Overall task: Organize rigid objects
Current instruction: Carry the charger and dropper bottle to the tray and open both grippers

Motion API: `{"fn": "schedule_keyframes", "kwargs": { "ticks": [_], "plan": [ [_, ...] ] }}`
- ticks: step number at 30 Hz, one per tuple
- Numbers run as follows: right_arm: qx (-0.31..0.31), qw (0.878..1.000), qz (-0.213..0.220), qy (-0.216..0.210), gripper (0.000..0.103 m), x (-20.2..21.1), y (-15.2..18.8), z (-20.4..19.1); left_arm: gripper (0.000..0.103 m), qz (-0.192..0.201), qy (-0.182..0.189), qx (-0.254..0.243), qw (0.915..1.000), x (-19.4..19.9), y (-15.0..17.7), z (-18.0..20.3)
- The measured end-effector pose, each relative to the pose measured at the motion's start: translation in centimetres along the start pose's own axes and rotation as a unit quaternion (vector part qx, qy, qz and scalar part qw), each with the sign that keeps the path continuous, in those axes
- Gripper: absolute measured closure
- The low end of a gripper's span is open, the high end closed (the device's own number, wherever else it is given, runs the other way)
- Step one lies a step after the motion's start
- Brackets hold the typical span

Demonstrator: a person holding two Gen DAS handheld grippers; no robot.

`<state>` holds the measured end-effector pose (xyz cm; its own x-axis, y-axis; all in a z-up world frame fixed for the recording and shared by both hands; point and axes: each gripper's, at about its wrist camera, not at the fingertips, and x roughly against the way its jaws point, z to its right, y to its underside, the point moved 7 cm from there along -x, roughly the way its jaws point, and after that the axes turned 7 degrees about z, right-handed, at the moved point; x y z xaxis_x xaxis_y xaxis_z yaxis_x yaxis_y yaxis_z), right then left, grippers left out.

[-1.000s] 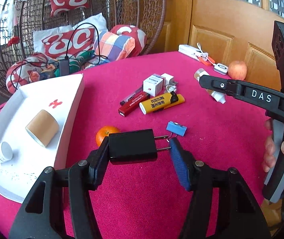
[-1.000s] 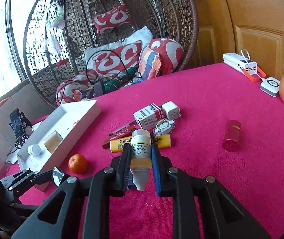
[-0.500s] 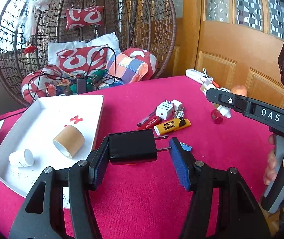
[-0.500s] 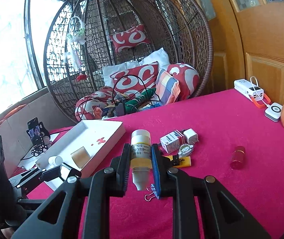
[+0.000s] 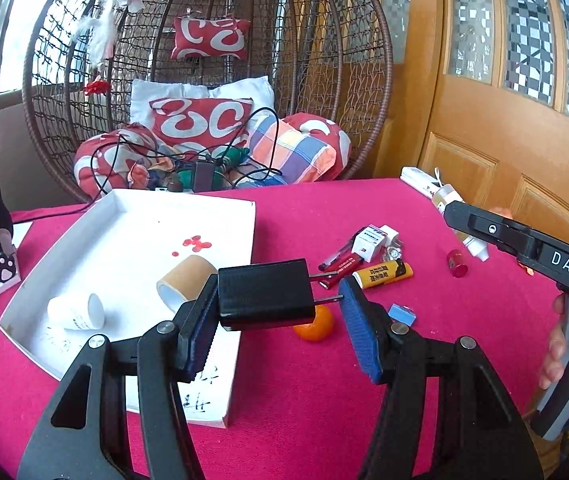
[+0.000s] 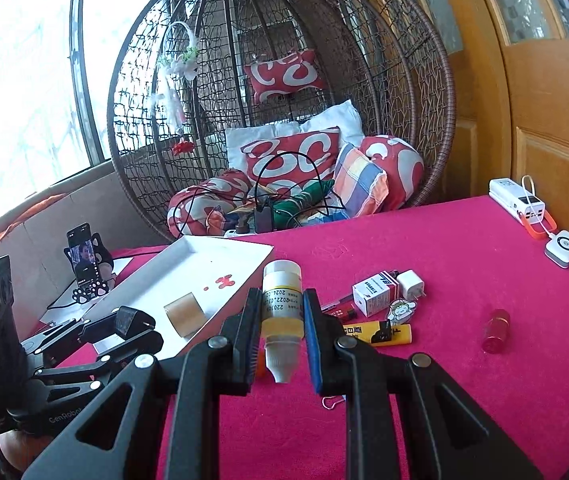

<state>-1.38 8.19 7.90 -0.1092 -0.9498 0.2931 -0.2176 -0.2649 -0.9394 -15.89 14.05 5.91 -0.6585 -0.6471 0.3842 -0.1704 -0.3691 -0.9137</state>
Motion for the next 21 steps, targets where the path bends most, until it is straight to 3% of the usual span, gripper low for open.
{"fn": "schedule_keyframes", "kwargs": {
  "ticks": [13, 21],
  "plan": [
    [0.055, 0.997, -0.028, -0.051, 0.084, -3.9, -0.7, -6.7, 0.044, 0.012, -0.06, 0.073, 0.9954, -0.2, -1.6, -9.7],
    [0.068, 0.992, -0.06, -0.086, 0.084, -8.2, -0.9, -10.9, 0.044, 0.002, -0.112, 0.115, 0.9871, -2.9, -2.3, -16.7]
  ]
}}
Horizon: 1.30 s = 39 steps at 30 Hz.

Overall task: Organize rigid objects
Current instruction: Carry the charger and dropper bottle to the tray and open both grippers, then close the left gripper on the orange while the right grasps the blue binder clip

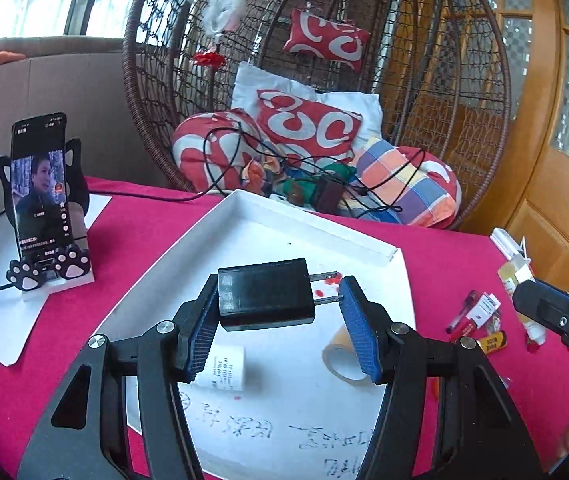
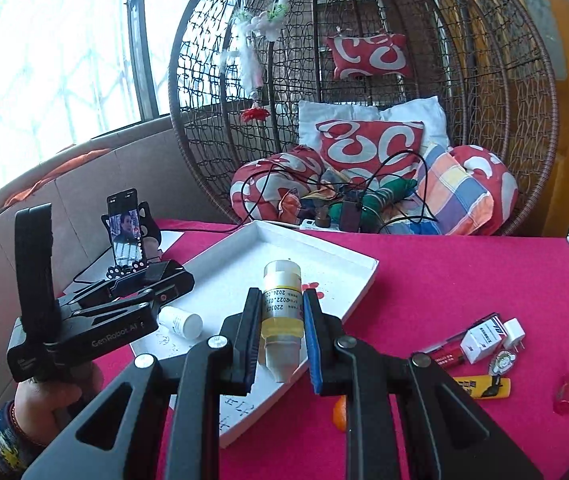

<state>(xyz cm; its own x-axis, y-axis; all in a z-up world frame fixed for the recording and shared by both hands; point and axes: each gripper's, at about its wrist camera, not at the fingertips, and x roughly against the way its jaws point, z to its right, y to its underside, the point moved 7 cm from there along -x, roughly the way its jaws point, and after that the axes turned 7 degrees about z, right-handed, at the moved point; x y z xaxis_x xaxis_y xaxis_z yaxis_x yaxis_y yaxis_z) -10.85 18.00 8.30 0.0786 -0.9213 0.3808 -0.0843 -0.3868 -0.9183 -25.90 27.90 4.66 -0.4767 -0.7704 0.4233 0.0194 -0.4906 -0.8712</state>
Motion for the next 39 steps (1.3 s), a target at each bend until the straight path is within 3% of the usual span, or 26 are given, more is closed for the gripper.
{"fn": "schedule_keyframes", "kwargs": {
  "ticks": [7, 11, 18, 20, 22, 24, 25, 27, 28, 29, 31, 39],
  "plan": [
    [0.002, 0.998, -0.051, -0.026, 0.084, -4.5, 2.2, -3.0, 0.044, -0.001, -0.024, 0.045, 0.9987, -2.1, 0.9, -4.5],
    [0.016, 0.997, -0.069, -0.037, 0.084, -6.6, 3.5, -5.0, 0.044, 0.008, -0.009, 0.063, 0.9979, -1.9, 1.1, -5.2],
    [0.062, 0.996, -0.059, -0.001, 0.083, -8.1, 5.4, -6.4, 0.044, 0.014, -0.02, 0.066, 0.9976, -2.1, 1.5, -5.9],
    [0.056, 0.997, -0.06, 0.008, 0.083, -8.2, 5.6, -6.0, 0.041, 0.013, -0.017, 0.072, 0.9972, -2.1, 1.6, -5.9],
    [0.047, 0.997, -0.062, 0.011, 0.083, -8.3, 5.6, -5.6, 0.02, 0.017, -0.018, 0.072, 0.9971, -1.9, 1.5, -5.8],
    [0.039, 0.997, -0.059, 0.01, 0.081, -8.0, 5.5, -5.4, 0.015, 0.025, -0.025, 0.069, 0.997, -1.6, 1.5, -5.7],
    [0.037, 0.998, -0.056, 0.01, 0.074, -7.8, 5.4, -5.4, 0.011, 0.029, -0.032, 0.066, 0.9969, -1.5, 1.4, -5.7],
    [0.036, 0.998, -0.045, 0.017, 0.044, -7.2, 5.3, -5.2, 0.0, 0.037, -0.049, 0.061, 0.9963, -1.3, 1.4, -5.9],
    [0.033, 0.999, -0.036, 0.021, 0.015, -6.8, 5.2, -5.0, 0.0, 0.042, -0.051, 0.061, 0.9959, -1.2, 1.3, -6.0],
    [0.031, 0.999, -0.023, 0.023, 0.005, -6.3, 5.0, -4.9, 0.0, 0.048, -0.049, 0.063, 0.9957, -1.0, 1.3, -6.1],
    [0.031, 0.999, -0.012, 0.019, 0.0, -5.8, 4.8, -5.0, 0.0, 0.056, -0.046, 0.065, 0.9952, -0.7, 1.1, -6.2],
    [0.019, 0.999, 0.027, 0.021, 0.0, -3.4, 3.8, -4.4, 0.0, 0.064, -0.049, 0.06, 0.9949, -0.6, 1.0, -6.4]
  ]
}}
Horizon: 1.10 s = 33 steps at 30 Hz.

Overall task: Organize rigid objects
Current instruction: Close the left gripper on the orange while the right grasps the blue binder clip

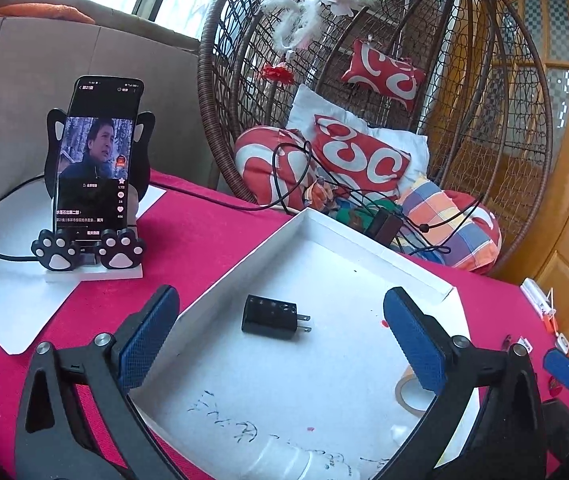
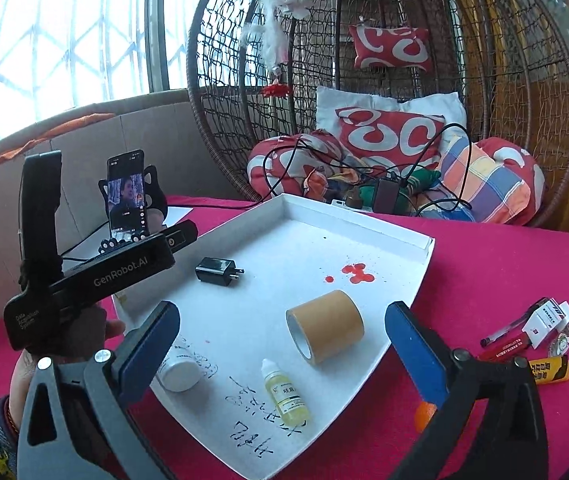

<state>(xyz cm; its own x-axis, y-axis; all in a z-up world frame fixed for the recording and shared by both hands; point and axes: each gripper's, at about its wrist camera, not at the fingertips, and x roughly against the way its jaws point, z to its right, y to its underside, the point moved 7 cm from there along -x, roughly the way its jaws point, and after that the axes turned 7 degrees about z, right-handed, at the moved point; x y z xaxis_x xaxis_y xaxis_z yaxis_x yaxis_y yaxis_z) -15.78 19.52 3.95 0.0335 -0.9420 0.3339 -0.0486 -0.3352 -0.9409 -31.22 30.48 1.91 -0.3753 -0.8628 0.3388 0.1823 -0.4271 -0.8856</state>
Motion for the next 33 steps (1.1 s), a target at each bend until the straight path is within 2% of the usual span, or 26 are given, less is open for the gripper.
{"fn": "schedule_keyframes", "kwargs": {
  "ticks": [9, 11, 14, 16, 17, 20, 23, 25, 27, 30, 31, 33],
  "plan": [
    [-0.024, 0.992, 0.109, 0.057, 0.0, 5.9, -3.9, 3.7, 0.0, 0.006, 0.005, 0.004, 1.0, 0.2, -0.2, 0.0],
    [-0.038, 0.984, 0.151, 0.082, 0.0, 8.3, -5.3, 5.1, 0.0, 0.008, 0.011, 0.006, 0.9999, 0.4, -0.2, 0.1],
    [-0.066, 0.964, 0.23, 0.119, 0.0, 12.7, -7.3, 7.7, 0.0, 0.016, 0.026, 0.002, 0.9995, 0.8, -0.3, 0.7],
    [-0.091, 0.951, 0.263, 0.135, 0.0, 14.6, -8.0, 9.7, 0.0, 0.023, 0.04, -0.003, 0.9989, 1.2, -0.5, 1.2],
    [-0.101, 0.95, 0.257, 0.142, 0.0, 14.8, -8.1, 10.8, 0.0, 0.028, 0.05, -0.005, 0.9983, 1.6, -0.8, 1.6],
    [-0.125, 0.957, 0.191, 0.179, 0.0, 13.9, -7.3, 13.9, 0.0, 0.048, 0.086, -0.013, 0.9951, 3.0, -1.6, 3.4],
    [-0.146, 0.946, 0.208, 0.201, 0.0, 15.4, -5.9, 16.1, 0.0, 0.054, 0.129, -0.039, 0.9894, 4.7, -1.8, 6.5],
    [-0.151, 0.941, 0.216, 0.212, 0.0, 16.4, -5.2, 17.2, 0.0, 0.044, 0.157, -0.07, 0.9841, 5.6, -1.0, 9.3],
    [-0.154, 0.941, 0.213, 0.215, 0.0, 16.8, -4.5, 18.2, 0.0, 0.018, 0.178, -0.1, 0.9788, 6.1, 0.4, 12.3],
    [-0.152, 0.947, 0.19, 0.211, 0.0, 16.4, -3.4, 19.2, 0.0, -0.053, 0.211, -0.141, 0.9658, 6.0, 4.0, 16.5],
    [-0.144, 0.955, 0.16, 0.205, 0.0, 15.5, -2.8, 19.4, 0.0, -0.075, 0.218, -0.156, 0.9605, 5.9, 5.2, 17.6],
    [-0.126, 0.974, 0.07, 0.175, 0.0, 12.9, -0.9, 19.4, 0.0, -0.105, 0.221, -0.192, 0.9504, 5.8, 7.5, 19.5]
  ]
}}
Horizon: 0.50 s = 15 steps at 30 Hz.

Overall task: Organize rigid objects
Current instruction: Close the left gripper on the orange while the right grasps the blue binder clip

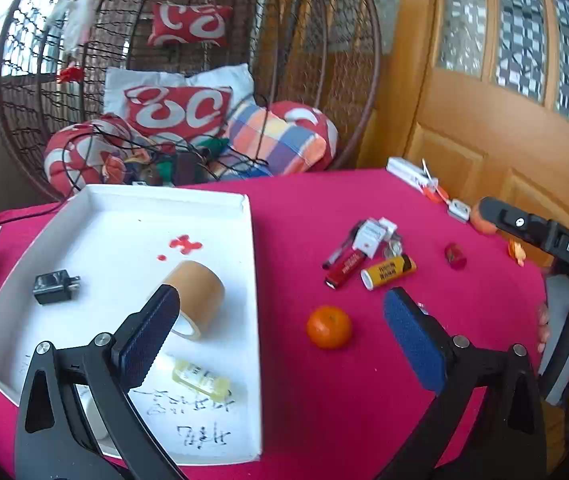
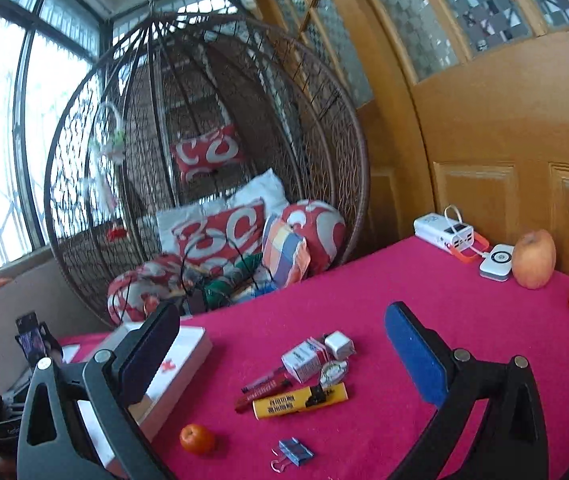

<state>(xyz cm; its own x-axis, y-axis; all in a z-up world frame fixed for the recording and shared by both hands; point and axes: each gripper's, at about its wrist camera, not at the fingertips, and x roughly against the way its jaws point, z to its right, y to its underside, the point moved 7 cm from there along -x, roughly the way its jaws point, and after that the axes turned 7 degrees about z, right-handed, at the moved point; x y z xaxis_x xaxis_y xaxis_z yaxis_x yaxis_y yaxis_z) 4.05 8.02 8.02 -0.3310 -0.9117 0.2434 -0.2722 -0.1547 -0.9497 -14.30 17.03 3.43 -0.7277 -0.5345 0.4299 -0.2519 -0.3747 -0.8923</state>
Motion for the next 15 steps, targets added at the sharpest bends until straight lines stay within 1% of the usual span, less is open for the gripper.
{"fn": "schedule_keyframes", "kwargs": {
  "ticks": [2, 3, 4, 6, 7, 8, 9, 11, 13, 14, 15],
  "plan": [
    [0.033, 0.995, -0.095, -0.027, 0.0, -2.1, 3.5, -0.5, 0.0, -0.027, -0.004, -0.033, 0.9991, -1.1, 1.2, 1.6],
    [0.052, 0.99, -0.126, -0.034, 0.0, -2.8, 5.2, -0.7, 0.0, -0.039, -0.006, -0.046, 0.9982, -1.5, 1.7, 2.2],
    [0.072, 0.986, -0.144, -0.034, 0.0, -3.3, 6.6, -0.8, 0.0, -0.048, -0.005, -0.054, 0.9974, -1.9, 2.1, 2.7],
    [0.109, 0.979, -0.167, -0.032, 0.001, -3.8, 8.7, -0.9, 0.0, -0.067, 0.001, -0.062, 0.9958, -2.7, 2.8, 3.6],
    [0.12, 0.976, -0.18, -0.032, 0.002, -4.0, 9.5, -0.8, 0.0, -0.077, 0.003, -0.065, 0.9949, -3.1, 3.1, 3.9],
    [0.122, 0.973, -0.195, -0.036, 0.01, -4.3, 10.2, -0.7, 0.0, -0.085, 0.004, -0.068, 0.9941, -3.6, 3.4, 4.2],
    [0.118, 0.97, -0.21, -0.042, 0.014, -4.7, 10.8, -0.6, 0.0, -0.09, 0.004, -0.073, 0.9933, -4.0, 3.6, 4.6],
    [0.109, 0.965, -0.23, -0.06, 0.029, -5.1, 11.6, -0.7, 0.0, -0.098, 0.001, -0.084, 0.9916, -4.9, 3.7, 5.1],
    [0.118, 0.961, -0.237, -0.077, 0.034, -5.5, 11.9, -1.1, 0.0, -0.11, -0.005, -0.093, 0.9896, -6.1, 3.9, 5.2],
    [0.125, 0.959, -0.241, -0.085, 0.042, -5.6, 12.2, -1.4, 0.0, -0.114, -0.009, -0.096, 0.9888, -6.6, 4.0, 5.3],
    [0.131, 0.956, -0.245, -0.092, 0.046, -5.6, 12.5, -1.8, 0.0, -0.118, -0.012, -0.099, 0.988, -7.1, 4.0, 5.5]
  ]
}}
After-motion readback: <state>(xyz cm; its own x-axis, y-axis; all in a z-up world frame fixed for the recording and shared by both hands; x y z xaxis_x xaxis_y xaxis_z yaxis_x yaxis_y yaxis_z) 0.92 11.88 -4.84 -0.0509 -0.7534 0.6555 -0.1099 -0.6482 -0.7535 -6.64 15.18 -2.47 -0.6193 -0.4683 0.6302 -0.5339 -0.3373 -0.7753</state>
